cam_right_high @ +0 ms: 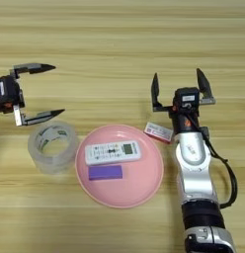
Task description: Move the objects on the table
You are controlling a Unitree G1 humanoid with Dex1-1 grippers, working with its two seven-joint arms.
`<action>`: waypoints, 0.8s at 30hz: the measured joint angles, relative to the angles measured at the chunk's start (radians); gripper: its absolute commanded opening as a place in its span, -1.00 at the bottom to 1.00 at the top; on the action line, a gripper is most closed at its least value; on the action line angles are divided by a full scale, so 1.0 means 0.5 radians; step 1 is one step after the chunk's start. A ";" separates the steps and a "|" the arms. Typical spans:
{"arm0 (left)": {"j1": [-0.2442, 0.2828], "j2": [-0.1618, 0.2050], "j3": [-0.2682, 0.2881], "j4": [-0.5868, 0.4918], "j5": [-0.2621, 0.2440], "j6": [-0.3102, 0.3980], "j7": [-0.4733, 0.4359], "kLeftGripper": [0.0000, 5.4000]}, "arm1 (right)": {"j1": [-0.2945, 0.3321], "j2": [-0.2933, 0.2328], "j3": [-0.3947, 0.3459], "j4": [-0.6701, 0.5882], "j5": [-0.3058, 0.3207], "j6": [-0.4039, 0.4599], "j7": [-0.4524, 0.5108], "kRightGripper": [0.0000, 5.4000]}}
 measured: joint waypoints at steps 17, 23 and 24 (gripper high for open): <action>0.413 -0.472 0.207 -0.348 -0.227 0.123 0.706 0.99 | -0.007 -0.024 -0.025 0.004 0.008 -0.004 0.002 1.00; 0.412 -0.643 0.240 -0.232 -0.102 0.050 1.026 0.99 | -0.007 -0.024 -0.026 0.004 0.007 -0.005 0.002 1.00; 0.411 -0.659 0.254 -0.208 -0.064 0.023 1.079 0.99 | -0.007 -0.024 -0.026 0.004 0.007 -0.005 0.001 1.00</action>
